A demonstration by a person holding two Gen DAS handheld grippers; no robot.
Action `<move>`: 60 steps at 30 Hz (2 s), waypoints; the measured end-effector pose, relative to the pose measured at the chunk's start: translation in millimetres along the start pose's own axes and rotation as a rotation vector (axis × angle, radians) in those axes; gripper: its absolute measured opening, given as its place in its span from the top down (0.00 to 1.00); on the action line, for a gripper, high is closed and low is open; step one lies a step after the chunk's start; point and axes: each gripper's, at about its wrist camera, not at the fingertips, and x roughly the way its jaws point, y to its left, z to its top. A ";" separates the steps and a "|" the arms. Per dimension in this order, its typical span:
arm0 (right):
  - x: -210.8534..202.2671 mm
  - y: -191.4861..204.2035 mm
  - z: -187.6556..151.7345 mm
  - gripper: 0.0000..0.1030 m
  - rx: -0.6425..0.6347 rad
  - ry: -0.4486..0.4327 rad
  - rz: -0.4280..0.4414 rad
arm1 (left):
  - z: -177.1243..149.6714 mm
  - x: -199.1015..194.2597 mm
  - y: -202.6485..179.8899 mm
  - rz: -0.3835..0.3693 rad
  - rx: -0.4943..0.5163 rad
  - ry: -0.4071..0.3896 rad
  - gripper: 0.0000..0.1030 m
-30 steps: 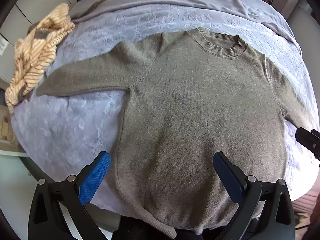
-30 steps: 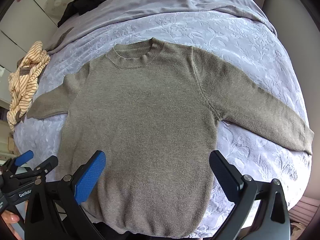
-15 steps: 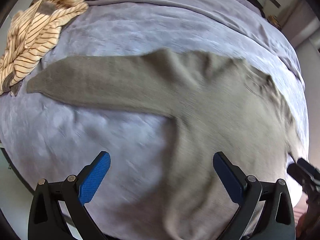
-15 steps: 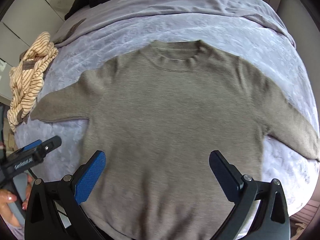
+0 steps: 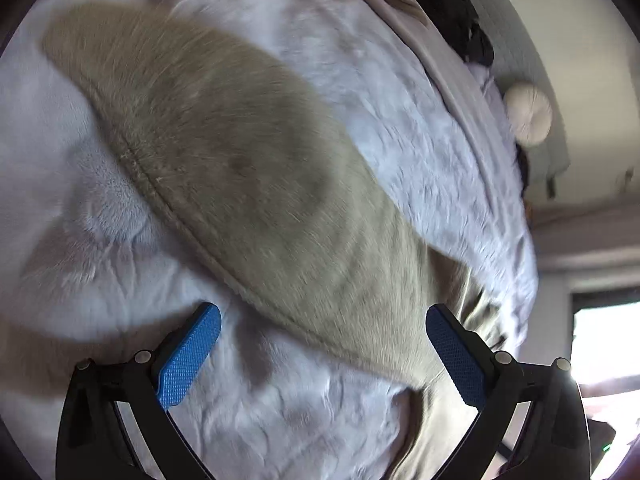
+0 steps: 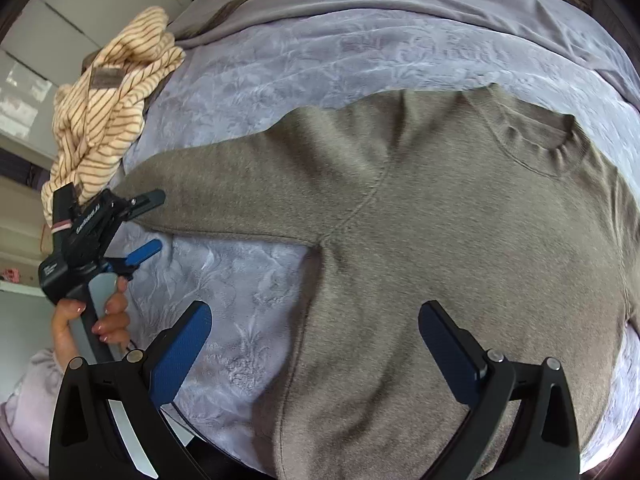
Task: Fold small clothes
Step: 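Grasp the sweater sleeve cuff with the left tool and lift it, then lay the held sleeve across the sweater chest and open the left tool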
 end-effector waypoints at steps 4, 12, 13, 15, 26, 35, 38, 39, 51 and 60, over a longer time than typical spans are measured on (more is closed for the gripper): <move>10.3 13.4 0.3 0.00 -0.032 0.027 -0.017 | 11.2 6.0 14.0 -0.095 -0.083 -0.049 0.00; 19.1 29.1 -2.3 0.00 -0.069 0.052 -0.021 | 29.3 -3.6 -13.5 -0.181 -0.014 -0.168 0.04; 19.9 30.6 -2.9 0.00 -0.073 0.054 -0.019 | 31.7 -1.1 -13.0 -0.157 -0.018 -0.180 0.18; 22.1 32.5 -4.3 0.00 -0.076 0.058 -0.015 | 37.6 5.8 -11.3 -0.100 -0.040 -0.182 0.53; 12.9 10.7 -14.9 0.00 -0.008 0.041 0.015 | 10.6 -25.6 -82.0 0.066 0.324 -0.321 0.91; -28.1 -65.3 -29.3 0.00 0.137 -0.055 -0.002 | -70.7 7.4 -235.6 -0.058 0.725 -0.259 0.91; -43.5 -105.6 -41.4 0.00 0.219 -0.086 -0.019 | -111.9 39.7 -272.3 -0.087 0.801 -0.180 0.91; -49.8 -124.2 -48.1 0.00 0.255 -0.098 -0.028 | -124.7 52.8 -282.5 -0.094 0.817 -0.150 0.91; -64.0 -241.9 -97.9 0.00 0.438 -0.084 -0.103 | -237.5 155.8 -309.0 0.149 0.992 0.021 0.30; -66.6 -198.3 -38.7 0.00 0.172 -0.154 -0.160 | -196.2 66.8 -257.3 0.245 0.945 -0.100 0.12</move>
